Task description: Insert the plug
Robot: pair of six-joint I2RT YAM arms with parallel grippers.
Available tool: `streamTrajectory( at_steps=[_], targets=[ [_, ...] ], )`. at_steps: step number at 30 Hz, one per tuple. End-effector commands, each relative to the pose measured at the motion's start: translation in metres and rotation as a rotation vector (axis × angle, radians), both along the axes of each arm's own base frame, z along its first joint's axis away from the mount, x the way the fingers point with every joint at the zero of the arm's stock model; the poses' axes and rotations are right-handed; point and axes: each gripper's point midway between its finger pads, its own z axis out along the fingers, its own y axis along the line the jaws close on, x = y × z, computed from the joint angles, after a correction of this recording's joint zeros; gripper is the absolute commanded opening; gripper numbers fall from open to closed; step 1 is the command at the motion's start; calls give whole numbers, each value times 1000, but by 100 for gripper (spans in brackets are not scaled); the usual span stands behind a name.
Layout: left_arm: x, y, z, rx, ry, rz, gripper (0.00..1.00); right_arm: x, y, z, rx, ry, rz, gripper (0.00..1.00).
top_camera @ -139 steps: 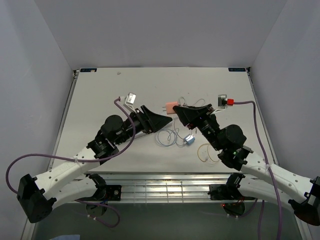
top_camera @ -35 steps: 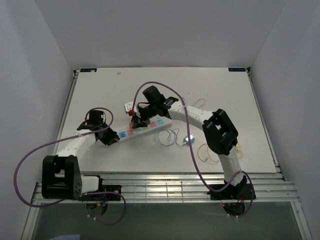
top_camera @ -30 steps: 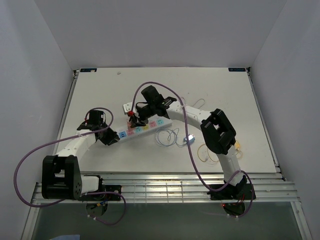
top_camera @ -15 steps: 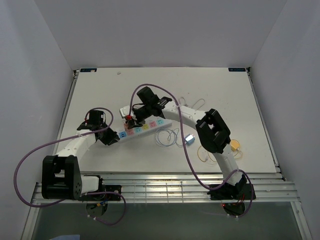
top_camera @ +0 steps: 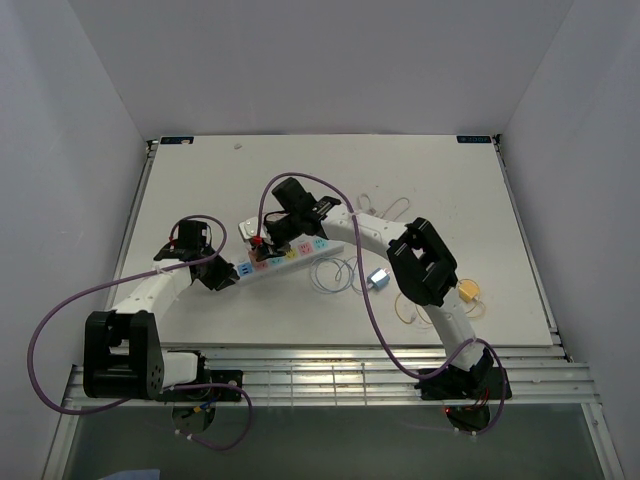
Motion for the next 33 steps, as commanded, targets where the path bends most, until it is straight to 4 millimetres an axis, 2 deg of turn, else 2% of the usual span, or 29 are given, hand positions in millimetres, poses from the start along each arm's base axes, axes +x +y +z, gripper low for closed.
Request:
streamTrajectory(
  at_steps=[1, 11, 15, 29, 33],
  targets=[
    [-1, 5, 2, 23, -8, 8, 32, 7, 7, 7, 22, -47, 1, 8],
    [0, 4, 2, 18, -7, 2, 32, 8, 6, 4, 10, -61, 6, 8],
    [1, 3, 3, 13, -10, 0, 32, 1, 6, -3, 11, -23, 27, 8],
    [1, -2, 3, -14, -13, -21, 32, -2, 0, -60, -131, 113, -42, 8],
    [0, -3, 2, -19, -14, -20, 32, 1, -7, -73, -188, 81, -86, 8]
  ],
)
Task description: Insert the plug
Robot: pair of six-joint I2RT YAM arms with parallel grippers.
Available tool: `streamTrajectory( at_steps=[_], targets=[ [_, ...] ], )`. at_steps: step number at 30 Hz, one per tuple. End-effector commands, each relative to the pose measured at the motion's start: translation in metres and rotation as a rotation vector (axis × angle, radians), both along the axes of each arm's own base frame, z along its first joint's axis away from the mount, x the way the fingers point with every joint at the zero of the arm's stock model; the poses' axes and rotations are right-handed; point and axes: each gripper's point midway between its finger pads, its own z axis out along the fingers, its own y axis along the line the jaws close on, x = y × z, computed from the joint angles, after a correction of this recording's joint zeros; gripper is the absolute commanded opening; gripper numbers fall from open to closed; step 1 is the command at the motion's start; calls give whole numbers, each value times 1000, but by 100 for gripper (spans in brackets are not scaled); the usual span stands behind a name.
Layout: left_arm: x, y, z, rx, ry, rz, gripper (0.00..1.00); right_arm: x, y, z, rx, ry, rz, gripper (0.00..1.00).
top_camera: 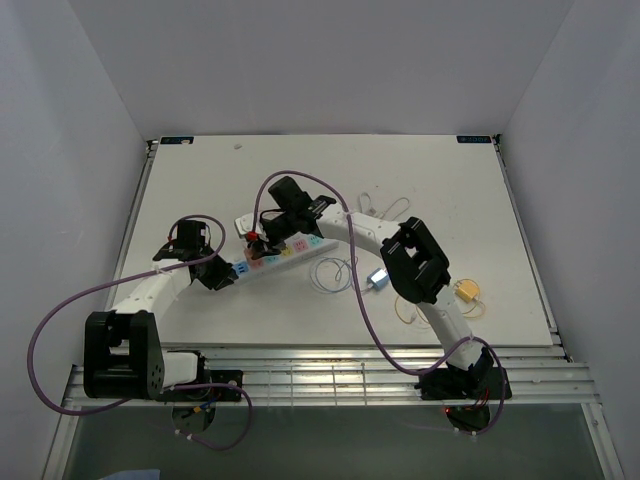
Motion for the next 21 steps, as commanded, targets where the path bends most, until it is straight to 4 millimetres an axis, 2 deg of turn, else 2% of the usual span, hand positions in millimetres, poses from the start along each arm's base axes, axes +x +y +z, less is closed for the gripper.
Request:
streamTrajectory(
  at_steps=[1, 7, 12, 16, 21],
  targets=[
    [-1, -3, 1, -15, -8, -19, 32, -5, -21, -67, -203, 35, -75, 8],
    [-1, -2, 2, -11, -13, -15, 31, -9, -30, -83, -275, -14, -96, 8],
    [-1, -1, 3, -5, -14, -6, 31, -13, -42, -95, -310, 76, -117, 8],
    [-1, 1, 3, 3, -13, -2, 31, -10, -47, -95, -302, 159, -123, 8],
    [1, 1, 8, 2, -24, 6, 31, -8, -49, -78, -280, 210, -116, 8]
  ],
)
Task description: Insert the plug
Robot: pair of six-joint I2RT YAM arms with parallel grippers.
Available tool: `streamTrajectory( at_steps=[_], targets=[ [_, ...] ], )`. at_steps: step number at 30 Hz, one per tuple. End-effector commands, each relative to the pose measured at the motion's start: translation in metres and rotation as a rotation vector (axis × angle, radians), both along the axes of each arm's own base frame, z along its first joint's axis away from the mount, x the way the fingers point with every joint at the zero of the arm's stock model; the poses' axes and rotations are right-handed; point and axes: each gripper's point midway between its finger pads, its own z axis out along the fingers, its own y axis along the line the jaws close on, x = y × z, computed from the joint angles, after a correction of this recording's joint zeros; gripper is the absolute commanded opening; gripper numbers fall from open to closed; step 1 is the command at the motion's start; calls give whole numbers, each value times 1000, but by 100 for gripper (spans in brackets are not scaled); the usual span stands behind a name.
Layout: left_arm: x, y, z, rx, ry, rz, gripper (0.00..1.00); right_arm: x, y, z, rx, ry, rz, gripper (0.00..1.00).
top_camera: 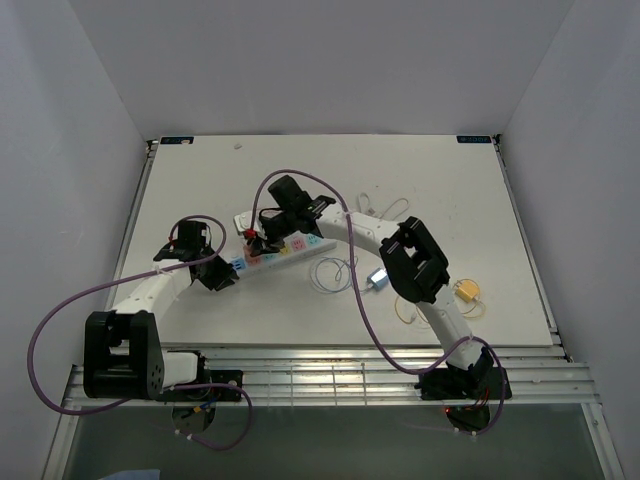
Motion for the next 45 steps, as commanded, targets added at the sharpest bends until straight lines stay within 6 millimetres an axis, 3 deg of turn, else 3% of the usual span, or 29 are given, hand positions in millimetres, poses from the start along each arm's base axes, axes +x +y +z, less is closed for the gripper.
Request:
streamTrajectory(
  at_steps=[1, 6, 14, 18, 21, 23, 25, 29, 45],
  targets=[
    [3, 2, 10, 4, -32, 8, 31, -19, -50, -73, -257, 236, -63, 8],
    [6, 3, 16, 10, -55, 17, 31, -15, -43, -64, -240, 250, -63, 8],
    [5, 8, 22, 22, -79, 56, 34, -29, -36, -89, -334, 241, -97, 8],
    [3, 9, 19, 27, -65, 71, 34, -27, -33, -101, -386, 144, -149, 8],
    [4, 8, 16, 16, -57, 77, 34, -40, -34, -92, -366, 216, -129, 8],
    [5, 8, 15, 14, -58, 83, 34, -34, -29, -80, -306, 232, -162, 8],
    [6, 9, 15, 16, -59, 91, 34, -40, -37, -86, -297, 312, -171, 8],
    [8, 11, 12, 23, -60, 107, 34, -28, -44, -96, -312, 314, -237, 8],
    [-2, 26, -27, 100, 43, 170, 30, -31, -57, -120, -349, 261, -359, 8]
  ],
)
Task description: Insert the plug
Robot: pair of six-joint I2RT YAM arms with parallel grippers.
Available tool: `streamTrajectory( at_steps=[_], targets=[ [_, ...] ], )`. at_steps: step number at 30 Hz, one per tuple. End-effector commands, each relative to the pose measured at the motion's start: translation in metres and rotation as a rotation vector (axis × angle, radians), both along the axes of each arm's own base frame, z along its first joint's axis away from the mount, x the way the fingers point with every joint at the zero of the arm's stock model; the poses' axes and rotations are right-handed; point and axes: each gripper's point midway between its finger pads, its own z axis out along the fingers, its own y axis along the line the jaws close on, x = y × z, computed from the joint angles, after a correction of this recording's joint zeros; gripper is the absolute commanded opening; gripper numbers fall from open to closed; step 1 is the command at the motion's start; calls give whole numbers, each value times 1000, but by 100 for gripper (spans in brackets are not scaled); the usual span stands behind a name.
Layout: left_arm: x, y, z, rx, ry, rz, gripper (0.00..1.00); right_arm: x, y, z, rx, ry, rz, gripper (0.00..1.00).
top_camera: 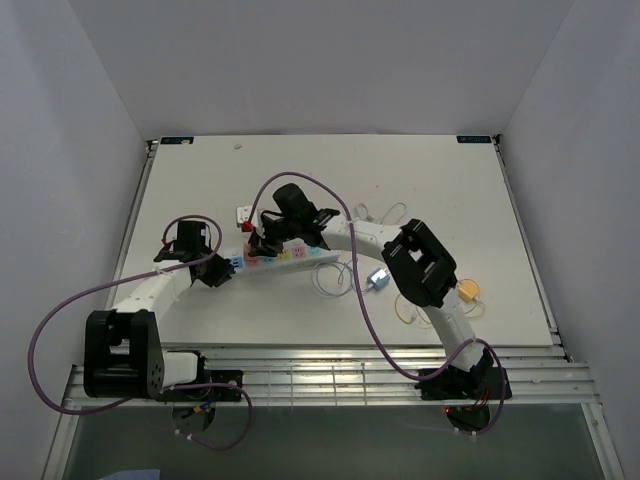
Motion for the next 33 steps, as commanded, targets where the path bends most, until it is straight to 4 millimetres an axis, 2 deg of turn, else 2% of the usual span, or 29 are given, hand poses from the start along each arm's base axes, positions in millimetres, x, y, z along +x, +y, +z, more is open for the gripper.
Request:
streamTrajectory(
  at_steps=[1, 4, 7, 16, 18, 19, 30, 33],
  targets=[
    [-17, 14, -26, 69, 84, 36, 30, -31, -57, -117, -391, 143, -112, 8],
    [-16, 14, -26, 66, 79, 35, 29, -34, -59, -124, -419, 159, -106, 8],
    [-16, 13, -26, 66, 79, 31, 29, -32, -61, -133, -492, 93, -146, 8],
    [-14, 13, -25, 63, 79, 30, 29, -47, -72, -155, -559, 133, -138, 8],
    [-14, 14, -23, 66, 76, 33, 29, -51, -74, -155, -555, 150, -153, 8],
    [-13, 14, -21, 66, 70, 34, 29, -49, -68, -151, -516, 140, -155, 8],
    [-11, 12, -17, 57, 63, 28, 29, -66, -85, -172, -594, 228, -193, 8],
    [-11, 12, -16, 59, 56, 27, 29, -64, -84, -171, -589, 222, -211, 8]
  ],
)
